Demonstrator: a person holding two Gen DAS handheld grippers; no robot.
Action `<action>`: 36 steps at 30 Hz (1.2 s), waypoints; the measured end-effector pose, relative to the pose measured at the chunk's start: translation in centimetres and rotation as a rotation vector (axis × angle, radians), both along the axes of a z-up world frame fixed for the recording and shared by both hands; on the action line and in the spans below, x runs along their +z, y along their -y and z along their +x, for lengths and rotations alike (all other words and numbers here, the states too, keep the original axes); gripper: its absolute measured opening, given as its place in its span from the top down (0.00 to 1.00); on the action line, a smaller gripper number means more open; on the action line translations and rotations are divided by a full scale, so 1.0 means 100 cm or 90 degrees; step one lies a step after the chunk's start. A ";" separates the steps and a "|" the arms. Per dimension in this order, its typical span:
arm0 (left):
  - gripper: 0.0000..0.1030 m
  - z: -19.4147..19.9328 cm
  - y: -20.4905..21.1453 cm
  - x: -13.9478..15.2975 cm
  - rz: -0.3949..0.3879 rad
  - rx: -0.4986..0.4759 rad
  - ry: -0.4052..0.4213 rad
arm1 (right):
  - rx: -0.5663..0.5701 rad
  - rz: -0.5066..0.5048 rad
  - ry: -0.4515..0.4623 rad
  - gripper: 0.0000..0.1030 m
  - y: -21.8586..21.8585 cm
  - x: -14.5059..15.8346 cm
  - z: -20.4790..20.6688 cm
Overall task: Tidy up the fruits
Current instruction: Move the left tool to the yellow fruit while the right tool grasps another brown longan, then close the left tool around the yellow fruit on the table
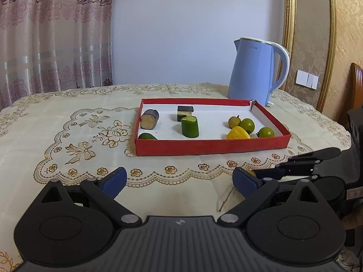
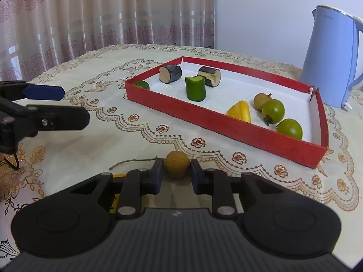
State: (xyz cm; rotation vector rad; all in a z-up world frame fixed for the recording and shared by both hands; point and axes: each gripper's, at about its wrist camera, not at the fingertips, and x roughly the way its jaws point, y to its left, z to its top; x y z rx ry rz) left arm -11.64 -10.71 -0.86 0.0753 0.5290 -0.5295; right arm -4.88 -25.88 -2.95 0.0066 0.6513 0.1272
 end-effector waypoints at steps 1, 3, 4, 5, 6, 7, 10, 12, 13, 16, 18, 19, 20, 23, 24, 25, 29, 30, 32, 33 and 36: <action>0.03 -0.001 0.001 0.000 0.001 -0.002 -0.001 | -0.004 0.001 0.006 0.77 0.002 0.002 -0.002; 0.03 -0.004 0.003 -0.001 0.001 -0.007 -0.002 | -0.020 -0.001 0.016 0.77 0.011 0.006 -0.008; 0.03 -0.006 0.004 -0.002 0.000 -0.013 -0.005 | -0.031 0.000 0.020 0.77 0.017 0.008 -0.012; 0.03 -0.008 0.007 -0.003 -0.002 -0.020 -0.007 | -0.042 0.001 0.024 0.77 0.023 0.010 -0.015; 0.03 -0.011 0.010 -0.004 -0.003 -0.028 -0.010 | -0.056 0.003 0.027 0.77 0.032 0.012 -0.019; 0.03 -0.014 0.014 -0.006 -0.001 -0.038 -0.012 | -0.070 0.005 0.030 0.77 0.040 0.013 -0.023; 0.03 -0.024 0.029 -0.013 0.012 -0.067 -0.015 | -0.106 0.011 0.036 0.77 0.061 0.015 -0.035; 0.03 -0.028 0.039 -0.018 0.019 -0.077 -0.020 | -0.122 0.015 0.039 0.77 0.072 0.013 -0.041; 0.03 -0.029 0.043 -0.020 0.021 -0.082 -0.026 | -0.126 0.017 0.038 0.77 0.074 0.012 -0.043; 0.03 -0.031 0.056 -0.026 0.026 -0.093 -0.039 | -0.131 0.025 0.033 0.77 0.077 0.005 -0.046; 0.04 -0.033 0.063 -0.030 0.035 -0.102 -0.045 | -0.130 0.032 0.026 0.77 0.078 -0.002 -0.047; 0.05 -0.034 0.065 -0.032 0.040 -0.105 -0.049 | -0.130 0.036 0.024 0.77 0.079 -0.003 -0.047; 0.08 -0.034 0.068 -0.034 0.045 -0.107 -0.055 | -0.130 0.039 0.030 0.77 0.079 -0.002 -0.048; 0.27 -0.033 0.075 -0.040 0.063 -0.114 -0.075 | -0.124 0.049 0.027 0.77 0.080 -0.003 -0.048; 0.28 -0.034 0.076 -0.040 0.067 -0.112 -0.072 | -0.122 0.052 0.029 0.77 0.080 -0.003 -0.048; 0.28 -0.034 0.077 -0.040 0.069 -0.111 -0.072 | -0.121 0.055 0.029 0.77 0.081 -0.003 -0.048; 0.29 -0.034 0.078 -0.040 0.078 -0.109 -0.068 | -0.116 0.059 0.029 0.77 0.081 -0.003 -0.048; 0.29 -0.034 0.079 -0.040 0.082 -0.109 -0.067 | -0.115 0.059 0.029 0.77 0.081 -0.003 -0.048; 0.29 -0.036 0.080 -0.041 0.086 -0.110 -0.063 | -0.113 0.059 0.029 0.77 0.080 -0.003 -0.048; 0.30 -0.036 0.080 -0.041 0.089 -0.111 -0.061 | -0.113 0.059 0.029 0.77 0.080 -0.003 -0.048; 0.30 -0.037 0.081 -0.041 0.094 -0.112 -0.057 | -0.112 0.059 0.029 0.77 0.081 -0.003 -0.048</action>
